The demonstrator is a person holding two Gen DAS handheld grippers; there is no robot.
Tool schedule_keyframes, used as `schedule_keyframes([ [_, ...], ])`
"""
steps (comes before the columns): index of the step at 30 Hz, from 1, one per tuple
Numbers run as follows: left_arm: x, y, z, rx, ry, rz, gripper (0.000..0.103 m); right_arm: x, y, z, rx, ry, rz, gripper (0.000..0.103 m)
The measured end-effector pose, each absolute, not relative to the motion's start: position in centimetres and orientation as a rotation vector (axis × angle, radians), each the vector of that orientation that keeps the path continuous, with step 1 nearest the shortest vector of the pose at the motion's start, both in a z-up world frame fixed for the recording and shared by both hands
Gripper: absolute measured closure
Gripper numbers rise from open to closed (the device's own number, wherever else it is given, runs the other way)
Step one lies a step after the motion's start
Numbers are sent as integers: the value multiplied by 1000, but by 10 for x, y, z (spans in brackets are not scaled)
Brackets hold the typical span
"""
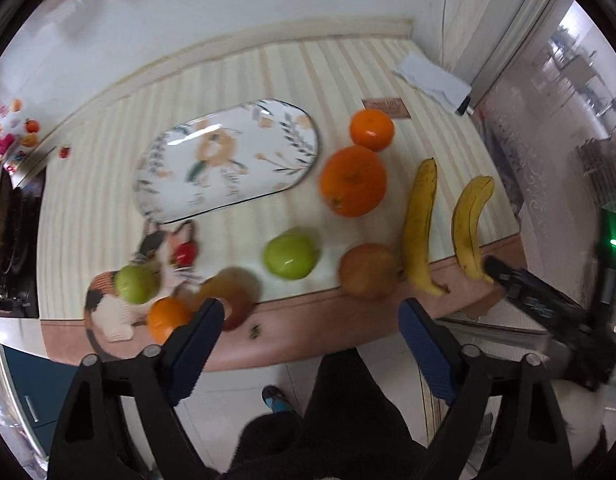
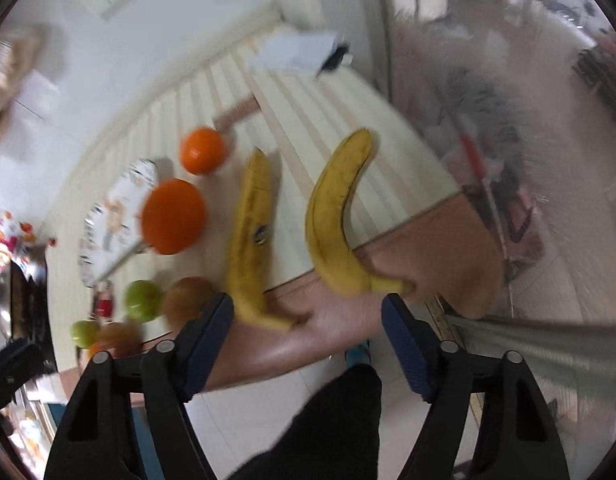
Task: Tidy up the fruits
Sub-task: 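Reach both grippers to the two bananas and close on them, then lift the banana in the left gripper while the right gripper lifts its banana toward the plate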
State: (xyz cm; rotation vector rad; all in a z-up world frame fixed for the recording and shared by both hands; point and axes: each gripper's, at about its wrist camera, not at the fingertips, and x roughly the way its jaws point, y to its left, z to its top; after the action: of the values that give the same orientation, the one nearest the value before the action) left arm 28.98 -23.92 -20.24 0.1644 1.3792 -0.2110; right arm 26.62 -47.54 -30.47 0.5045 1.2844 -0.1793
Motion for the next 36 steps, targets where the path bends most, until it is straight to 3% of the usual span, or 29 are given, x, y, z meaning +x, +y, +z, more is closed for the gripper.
schedule_keyframes([
  [5, 320, -285, -223, 187, 1436, -239, 22, 309, -483, -360, 471, 1360, -145, 39],
  [9, 341, -318, -242, 224, 1471, -278, 23, 317, -477, -374, 394, 1346, -111, 65],
  [21, 375, -400, -324, 463, 1617, -402, 23, 292, -508, -369, 446, 1361, -81, 65],
  [23, 375, -408, -340, 506, 1641, -403, 29, 291, -513, -374, 459, 1370, -66, 65],
  [25, 375, -414, -349, 535, 1653, -408, 45, 288, -515, -378, 471, 1367, -50, 65],
  [29, 377, -420, -366, 578, 1651, -389, 57, 276, -518, -378, 486, 1370, -49, 63],
  [30, 379, -419, -368, 578, 1647, -375, 65, 275, -520, -379, 498, 1371, -52, 61],
  [32, 385, -413, -369, 533, 1646, -354, 71, 275, -525, -379, 515, 1365, -60, 59],
  [36, 408, -409, -368, 438, 1665, -346, 72, 286, -528, -378, 512, 1346, -92, 59],
])
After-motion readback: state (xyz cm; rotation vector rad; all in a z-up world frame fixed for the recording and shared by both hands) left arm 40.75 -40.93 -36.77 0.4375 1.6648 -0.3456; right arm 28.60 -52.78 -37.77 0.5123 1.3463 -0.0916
